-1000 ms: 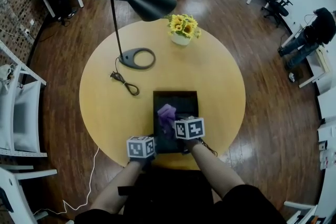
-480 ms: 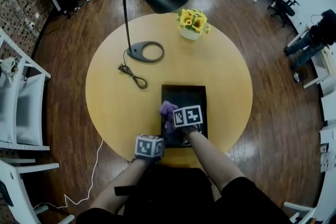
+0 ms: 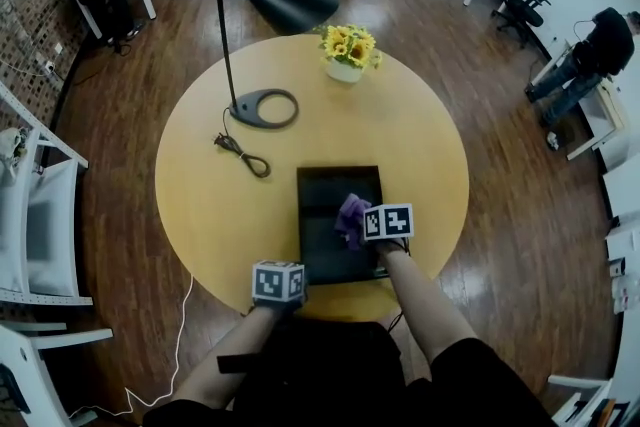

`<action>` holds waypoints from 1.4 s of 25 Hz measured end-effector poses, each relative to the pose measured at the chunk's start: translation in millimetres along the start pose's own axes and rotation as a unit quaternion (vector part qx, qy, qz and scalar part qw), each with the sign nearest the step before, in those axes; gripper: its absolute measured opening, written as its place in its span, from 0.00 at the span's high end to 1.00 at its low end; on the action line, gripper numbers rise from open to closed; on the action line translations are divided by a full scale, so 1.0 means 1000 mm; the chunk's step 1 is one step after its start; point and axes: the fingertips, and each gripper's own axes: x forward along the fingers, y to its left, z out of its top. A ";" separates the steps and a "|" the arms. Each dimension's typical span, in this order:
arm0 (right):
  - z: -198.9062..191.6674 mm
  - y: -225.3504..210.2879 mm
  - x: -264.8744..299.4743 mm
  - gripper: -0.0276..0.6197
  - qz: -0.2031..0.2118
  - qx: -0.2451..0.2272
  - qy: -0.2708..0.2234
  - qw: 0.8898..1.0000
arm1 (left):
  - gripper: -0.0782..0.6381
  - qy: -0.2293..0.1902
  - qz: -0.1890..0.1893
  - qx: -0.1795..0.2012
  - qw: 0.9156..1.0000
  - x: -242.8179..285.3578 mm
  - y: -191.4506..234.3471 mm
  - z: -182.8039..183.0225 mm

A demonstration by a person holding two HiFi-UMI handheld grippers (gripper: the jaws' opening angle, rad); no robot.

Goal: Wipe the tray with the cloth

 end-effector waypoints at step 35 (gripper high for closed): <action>-0.054 0.045 -0.010 0.81 0.031 -0.054 -0.020 0.998 | 0.63 -0.012 -0.066 -0.120 0.991 -0.019 0.000 -0.022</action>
